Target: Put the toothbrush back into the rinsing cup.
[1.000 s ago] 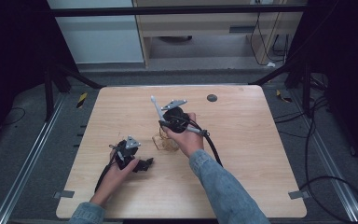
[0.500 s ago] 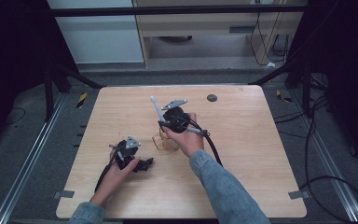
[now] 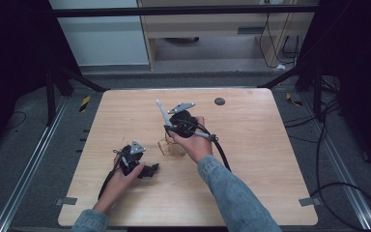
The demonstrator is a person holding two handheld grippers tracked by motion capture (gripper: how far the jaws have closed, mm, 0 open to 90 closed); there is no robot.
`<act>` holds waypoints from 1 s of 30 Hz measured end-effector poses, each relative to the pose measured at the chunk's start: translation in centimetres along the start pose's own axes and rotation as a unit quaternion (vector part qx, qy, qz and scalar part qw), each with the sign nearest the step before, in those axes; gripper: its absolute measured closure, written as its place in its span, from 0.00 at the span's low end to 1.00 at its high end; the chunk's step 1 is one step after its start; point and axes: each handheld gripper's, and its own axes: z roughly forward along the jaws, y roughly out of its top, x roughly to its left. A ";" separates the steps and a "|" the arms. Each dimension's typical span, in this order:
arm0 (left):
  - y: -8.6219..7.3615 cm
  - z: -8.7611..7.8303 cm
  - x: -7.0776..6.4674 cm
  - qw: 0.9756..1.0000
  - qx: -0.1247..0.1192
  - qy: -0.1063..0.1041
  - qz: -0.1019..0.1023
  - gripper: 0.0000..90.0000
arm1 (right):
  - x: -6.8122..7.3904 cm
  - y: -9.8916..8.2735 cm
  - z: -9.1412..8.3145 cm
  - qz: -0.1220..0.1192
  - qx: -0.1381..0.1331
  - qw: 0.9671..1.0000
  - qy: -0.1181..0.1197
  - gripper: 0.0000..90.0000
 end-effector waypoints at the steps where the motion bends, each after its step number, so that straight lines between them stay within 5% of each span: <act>1: 0.0 0.0 0.0 1.000 0.000 0.000 0.000 0.00 | 0.0 0.0 -0.1 0.001 0.000 1.000 0.001 0.64; 30: 0.0 0.0 0.0 1.000 0.000 0.000 0.000 0.00 | -1.0 -0.5 -2.7 0.004 -0.001 1.000 -0.011 0.56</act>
